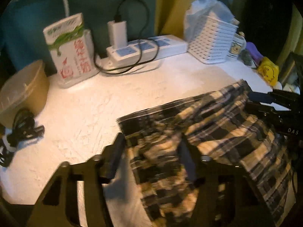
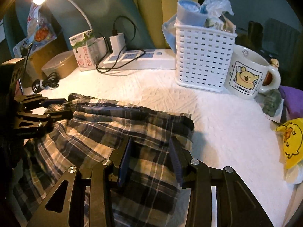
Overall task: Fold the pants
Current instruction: 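Grasp the folded plaid pants bundle with the left gripper while the right gripper grasps beside it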
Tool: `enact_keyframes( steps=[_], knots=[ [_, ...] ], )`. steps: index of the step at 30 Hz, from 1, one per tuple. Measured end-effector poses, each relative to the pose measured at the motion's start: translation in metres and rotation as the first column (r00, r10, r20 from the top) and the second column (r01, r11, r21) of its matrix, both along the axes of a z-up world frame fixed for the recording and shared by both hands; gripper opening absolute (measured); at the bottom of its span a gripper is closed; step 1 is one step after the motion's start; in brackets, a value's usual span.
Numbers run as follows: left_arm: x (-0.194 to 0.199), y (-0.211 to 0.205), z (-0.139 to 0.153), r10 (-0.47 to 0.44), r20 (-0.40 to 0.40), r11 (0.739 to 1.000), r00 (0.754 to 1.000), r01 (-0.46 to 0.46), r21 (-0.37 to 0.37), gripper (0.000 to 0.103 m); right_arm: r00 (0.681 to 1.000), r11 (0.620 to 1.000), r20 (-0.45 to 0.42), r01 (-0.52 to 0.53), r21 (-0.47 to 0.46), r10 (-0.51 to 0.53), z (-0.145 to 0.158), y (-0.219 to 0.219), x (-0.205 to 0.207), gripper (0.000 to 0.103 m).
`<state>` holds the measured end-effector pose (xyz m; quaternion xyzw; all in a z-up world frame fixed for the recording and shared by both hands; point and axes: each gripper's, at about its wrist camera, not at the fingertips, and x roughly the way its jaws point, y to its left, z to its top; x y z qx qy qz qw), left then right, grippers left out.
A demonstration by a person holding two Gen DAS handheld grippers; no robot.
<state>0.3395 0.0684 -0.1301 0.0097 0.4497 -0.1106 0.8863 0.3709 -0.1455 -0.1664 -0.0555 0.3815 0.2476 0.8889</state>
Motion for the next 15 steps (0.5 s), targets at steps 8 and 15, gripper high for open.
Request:
enact_keyframes(
  steps=[8,15],
  knots=[
    [0.003,0.011,0.0,0.009,-0.007,0.999,1.0,-0.01,-0.047,0.068,0.999,0.999,0.026,-0.021,-0.044,0.022,-0.004,0.008,0.011,0.042],
    [-0.014,0.02,0.03,-0.024,0.054,0.994,0.998,0.029,-0.11,0.068,0.993,0.998,0.101,0.061,0.021,-0.063,0.025,-0.016,-0.001,0.049]
  ],
)
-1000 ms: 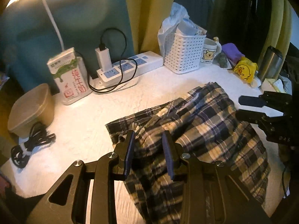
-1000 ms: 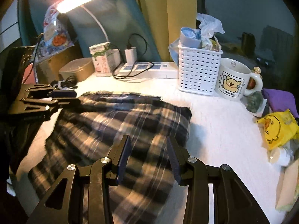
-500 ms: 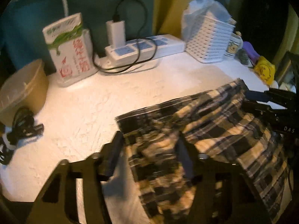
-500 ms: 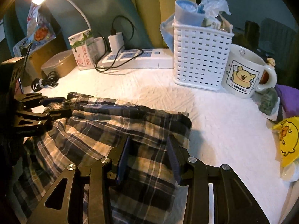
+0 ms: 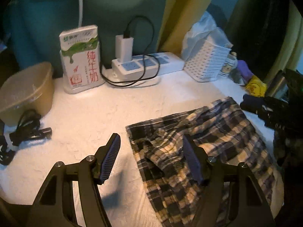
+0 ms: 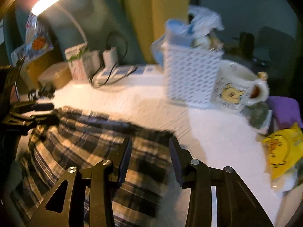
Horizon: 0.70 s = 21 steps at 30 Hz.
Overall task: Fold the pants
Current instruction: 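Grasp the folded plaid pants bundle with the left gripper while the right gripper grasps beside it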
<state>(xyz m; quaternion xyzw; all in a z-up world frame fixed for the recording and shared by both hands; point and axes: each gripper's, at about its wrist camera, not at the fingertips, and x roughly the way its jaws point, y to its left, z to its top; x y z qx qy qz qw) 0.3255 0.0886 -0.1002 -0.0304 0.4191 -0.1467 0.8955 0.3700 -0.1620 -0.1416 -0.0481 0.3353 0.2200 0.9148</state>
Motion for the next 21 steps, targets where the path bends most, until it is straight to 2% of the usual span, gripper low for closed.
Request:
enact_keyframes(
  steps=[1,3,6,13,14,15,16,17,18,21],
  knots=[
    [-0.001,-0.002,-0.001,-0.006,-0.009,1.0,1.0,0.006,0.002,0.068,1.0,1.0,0.005,0.009,0.012,-0.009,0.004,-0.005,-0.001,0.062],
    [0.0,-0.004,-0.006,-0.006,-0.037,1.0,0.999,0.006,0.001,0.068,1.0,0.999,0.013,0.024,0.042,-0.024,0.01,-0.015,-0.003,0.073],
    [0.006,-0.007,-0.025,-0.004,-0.115,1.0,0.993,0.003,-0.009,0.068,0.999,0.998,0.002,0.036,0.049,-0.036,0.009,-0.023,-0.005,0.073],
    [0.01,-0.008,-0.03,-0.027,-0.061,0.998,0.998,0.023,-0.064,0.07,0.998,0.997,-0.06,-0.001,0.076,0.006,-0.021,-0.028,-0.002,0.073],
    [0.01,-0.011,-0.03,-0.033,-0.057,0.998,0.998,0.03,-0.055,0.066,0.995,0.995,-0.095,-0.008,0.098,0.018,-0.029,-0.028,0.003,0.073],
    [0.009,-0.013,-0.031,-0.044,-0.054,0.998,0.998,0.042,-0.046,0.056,0.991,0.994,-0.129,-0.009,0.108,0.023,-0.032,-0.028,0.007,0.073],
    [0.009,-0.015,-0.031,-0.052,-0.054,0.997,0.997,0.05,-0.051,0.052,0.991,0.993,-0.133,-0.01,0.115,0.026,-0.032,-0.028,0.009,0.073],
    [0.008,-0.016,-0.032,-0.059,-0.054,0.996,0.997,0.055,-0.065,0.039,0.99,0.992,-0.134,-0.019,0.127,0.036,-0.032,-0.027,0.01,0.073],
    [0.006,-0.017,-0.033,-0.066,-0.053,0.995,0.996,0.062,-0.078,0.03,0.987,0.99,-0.148,-0.034,0.139,0.055,-0.033,-0.026,0.011,0.073],
    [0.0,-0.024,-0.035,-0.065,-0.016,0.996,0.998,0.064,-0.059,0.023,0.981,0.984,-0.17,-0.068,0.162,0.096,-0.036,-0.018,0.017,0.074]
  ],
)
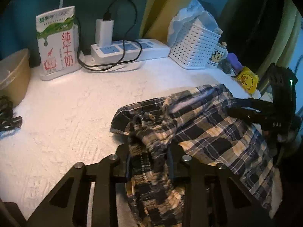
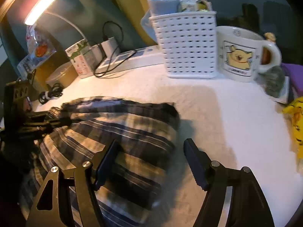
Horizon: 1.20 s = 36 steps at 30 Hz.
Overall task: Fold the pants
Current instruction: 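Grasp the folded plaid pants bundle with the left gripper while the right gripper grasps beside it, then lift the plaid pants bundle up with both grippers and carry it toward the orange-screened device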
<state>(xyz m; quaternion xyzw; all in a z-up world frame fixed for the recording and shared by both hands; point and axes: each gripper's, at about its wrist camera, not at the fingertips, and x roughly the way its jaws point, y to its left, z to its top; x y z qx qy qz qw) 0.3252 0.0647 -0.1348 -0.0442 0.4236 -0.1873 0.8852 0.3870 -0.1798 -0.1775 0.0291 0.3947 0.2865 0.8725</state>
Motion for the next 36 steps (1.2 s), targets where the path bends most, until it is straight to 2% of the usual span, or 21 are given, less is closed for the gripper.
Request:
enact_keyframes(
  steps=[2,4,6,10,13,15,21,24,28,36],
  knots=[
    [-0.003,-0.001,0.004,0.0,0.022,1.0,1.0,0.0,0.001,0.021,1.0,0.999,-0.008,-0.015,0.031,0.015,0.0,0.004,0.004,0.066],
    [-0.005,-0.001,0.006,0.004,0.033,1.0,0.999,-0.004,-0.001,0.02,1.0,0.999,-0.016,-0.017,0.051,0.018,-0.001,0.008,0.007,0.033],
    [-0.008,-0.001,0.009,0.012,0.047,1.0,0.999,-0.012,-0.001,0.019,0.999,0.997,-0.008,-0.042,0.062,0.042,0.001,0.011,0.004,0.02],
    [-0.023,-0.004,0.029,0.03,0.114,0.999,0.993,-0.034,0.029,0.019,0.998,0.999,0.051,-0.027,0.029,0.026,0.013,0.016,-0.011,0.016],
    [-0.034,-0.002,0.045,0.038,0.165,0.999,0.986,-0.042,0.02,0.019,0.992,1.0,0.126,-0.019,-0.011,0.02,0.033,0.021,-0.027,0.016],
    [-0.045,0.003,0.056,0.044,0.217,0.999,0.975,-0.046,0.001,0.018,0.981,1.0,0.191,-0.013,-0.028,0.018,0.052,0.022,-0.041,0.016],
    [-0.071,0.011,0.083,0.08,0.287,0.997,0.955,-0.076,-0.025,0.019,0.94,0.999,0.34,-0.02,-0.048,0.036,0.102,0.023,-0.084,0.016],
    [-0.092,0.016,0.105,0.096,0.343,0.995,0.934,-0.089,-0.038,0.018,0.912,0.997,0.407,-0.018,-0.073,0.046,0.123,0.028,-0.108,0.016],
    [-0.126,0.023,0.136,0.098,0.446,0.995,0.89,-0.096,-0.026,0.018,0.872,0.998,0.487,-0.022,-0.056,0.046,0.151,0.029,-0.141,0.016],
    [-0.185,0.044,0.176,0.129,0.562,0.989,0.817,-0.147,-0.015,0.018,0.795,0.998,0.604,-0.039,-0.044,0.057,0.19,0.047,-0.203,0.016]
  ],
)
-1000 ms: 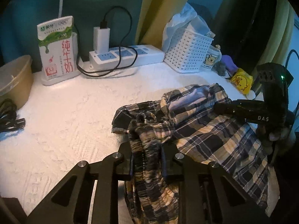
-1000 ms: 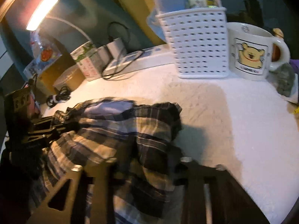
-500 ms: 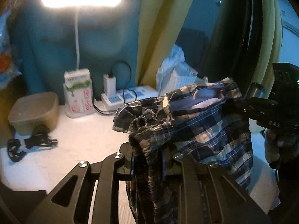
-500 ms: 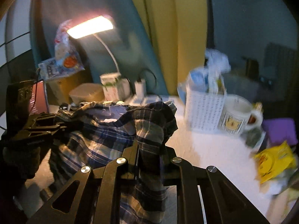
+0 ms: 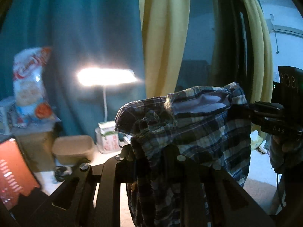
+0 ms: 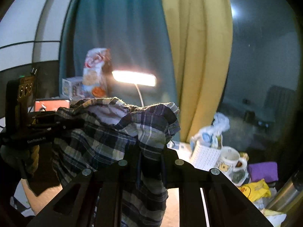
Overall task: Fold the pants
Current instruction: 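Lift the plaid pants bundle up with both grippers and carry it toward the orange-screened device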
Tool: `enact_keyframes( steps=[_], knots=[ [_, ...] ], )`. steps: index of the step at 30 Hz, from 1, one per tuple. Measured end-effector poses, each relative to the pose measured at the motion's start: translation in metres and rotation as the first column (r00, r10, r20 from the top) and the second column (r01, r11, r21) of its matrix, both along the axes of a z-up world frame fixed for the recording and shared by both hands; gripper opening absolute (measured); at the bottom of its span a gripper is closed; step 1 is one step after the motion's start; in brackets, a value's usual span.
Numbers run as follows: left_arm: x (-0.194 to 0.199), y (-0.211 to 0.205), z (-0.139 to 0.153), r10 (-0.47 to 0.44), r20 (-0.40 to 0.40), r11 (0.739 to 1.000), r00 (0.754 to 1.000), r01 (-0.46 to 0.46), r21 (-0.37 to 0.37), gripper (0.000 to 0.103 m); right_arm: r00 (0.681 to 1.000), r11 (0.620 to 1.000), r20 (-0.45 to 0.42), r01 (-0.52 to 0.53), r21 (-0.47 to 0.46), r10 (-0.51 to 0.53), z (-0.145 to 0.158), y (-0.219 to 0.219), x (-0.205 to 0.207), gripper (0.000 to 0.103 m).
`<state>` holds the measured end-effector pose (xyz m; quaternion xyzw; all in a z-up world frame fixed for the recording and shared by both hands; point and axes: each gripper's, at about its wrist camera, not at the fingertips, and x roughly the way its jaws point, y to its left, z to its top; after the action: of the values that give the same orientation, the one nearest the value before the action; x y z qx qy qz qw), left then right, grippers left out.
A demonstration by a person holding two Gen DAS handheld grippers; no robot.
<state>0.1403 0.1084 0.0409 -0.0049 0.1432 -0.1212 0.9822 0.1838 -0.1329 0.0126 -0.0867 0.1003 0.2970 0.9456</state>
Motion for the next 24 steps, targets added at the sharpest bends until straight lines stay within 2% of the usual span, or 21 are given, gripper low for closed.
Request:
enact_keyframes(
  steps=[8,14,20,24],
  knots=[
    [-0.062,0.034,0.023,0.081,0.08,0.997,0.993,-0.082,0.01,0.018,0.993,0.998,0.095,-0.069,0.0,0.068,0.023,0.032,-0.06,0.016],
    [-0.1,0.059,0.029,0.144,0.115,0.989,0.983,-0.148,0.024,0.018,0.984,0.991,0.121,-0.13,-0.01,0.13,0.029,0.063,-0.093,0.016],
    [-0.124,0.084,0.02,0.204,0.095,0.978,0.974,-0.207,0.025,0.018,0.978,0.982,0.095,-0.187,0.0,0.186,0.025,0.092,-0.106,0.016],
    [-0.12,0.102,0.002,0.238,0.04,0.971,0.97,-0.239,0.017,0.018,0.975,0.976,0.043,-0.218,-0.015,0.218,0.009,0.12,-0.1,0.016]
  ],
)
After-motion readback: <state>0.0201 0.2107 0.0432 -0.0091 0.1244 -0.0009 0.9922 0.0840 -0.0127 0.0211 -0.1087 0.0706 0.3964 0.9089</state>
